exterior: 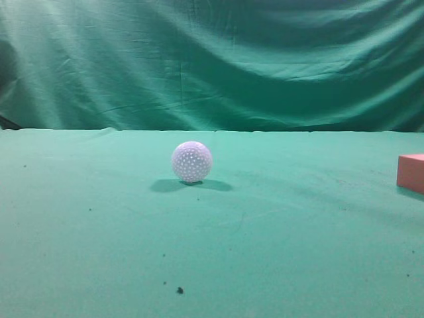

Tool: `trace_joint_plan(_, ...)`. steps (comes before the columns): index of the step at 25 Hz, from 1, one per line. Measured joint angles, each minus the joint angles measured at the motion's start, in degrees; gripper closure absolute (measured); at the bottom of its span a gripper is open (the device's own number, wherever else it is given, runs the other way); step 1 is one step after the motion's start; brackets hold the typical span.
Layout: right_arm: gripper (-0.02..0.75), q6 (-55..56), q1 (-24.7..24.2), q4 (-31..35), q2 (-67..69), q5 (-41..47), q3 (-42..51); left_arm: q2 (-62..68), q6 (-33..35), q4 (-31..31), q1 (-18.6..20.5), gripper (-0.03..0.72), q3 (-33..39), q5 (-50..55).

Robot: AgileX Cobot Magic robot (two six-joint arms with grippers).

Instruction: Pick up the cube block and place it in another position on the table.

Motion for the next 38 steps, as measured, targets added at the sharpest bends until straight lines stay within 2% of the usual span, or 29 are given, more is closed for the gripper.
trace_joint_plan(2,0.738,0.0,0.53,-0.09,4.85,0.87,-2.46,0.0,0.0,0.0,0.0,0.453,0.0,0.0)
trace_joint_plan(3,0.689,0.12,0.62,-0.26,6.64,0.98,-3.64,0.0,0.0,0.0,0.0,0.453,0.0,0.0)
trace_joint_plan(5,0.579,0.22,0.62,-0.38,10.41,0.98,-5.41,0.0,0.0,0.0,0.0,0.453,0.0,0.0)
trace_joint_plan(8,0.346,0.35,0.62,-0.43,14.81,0.98,-6.92,0.0,0.0,0.0,0.0,0.453,0.0,0.0)
trace_joint_plan(10,0.216,1.41,0.62,-0.43,17.3,0.28,-7.42,0.0,0.0,0.0,0.0,0.453,0.0,0.0)
trace_joint_plan(12,0.143,2.56,0.62,-0.43,19.82,-0.92,-7.5,0.0,0.0,0.0,0.0,0.453,0.0,0.0)
trace_joint_plan(16,0.154,3.19,0.62,-0.43,23.95,-4.18,-7.59,0.0,0.0,0.0,0.0,0.453,0.0,0.0)
trace_joint_plan(18,0.236,3.19,0.62,-0.43,25.52,-5.82,-7.59,0.0,0.0,0.0,0.0,0.453,0.0,0.0)
trace_joint_plan(23,0.227,3.19,0.62,-0.43,28.52,-8.53,-7.59,0.0,0.0,0.0,0.0,0.453,0.0,0.0)
trace_joint_plan(24,0.268,3.19,0.62,-0.43,29.02,-8.9,-7.63,0.0,0.0,0.0,0.0,0.453,0.0,0.0)
trace_joint_plan(25,0.253,3.29,0.62,-0.43,29.54,-9.05,-7.63,0.0,0.0,0.0,0.0,0.453,0.0,0.0)
trace_joint_plan(26,0.294,3.3,0.62,-0.43,30.01,-9.3,-7.63,0.0,0.0,0.0,0.0,0.453,0.0,0.0)
trace_joint_plan(28,0.323,3.7,0.62,-0.52,30.35,-9.42,-7.63,0.0,0.0,0.0,0.0,0.453,0.0,0.0)
trace_joint_plan(29,0.374,4.53,0.62,-1.0,30.38,-9.67,-7.63,0.0,0.0,0.0,0.0,0.453,0.0,0.0)
trace_joint_plan(31,0.524,7.55,0.62,-3.28,30.47,-9.01,-8.71,0.0,0.0,0.0,0.0,0.453,0.0,0.0)
trace_joint_plan(34,0.514,10.85,0.62,-5.54,30.51,-5.51,-13.16,0.0,0.0,0.0,0.0,0.453,0.0,0.0)
trace_joint_plan(38,0.514,12.05,0.62,-7.33,30.85,-2.85,-23.45,0.0,0.0,0.0,0.0,0.453,0.0,0.0)
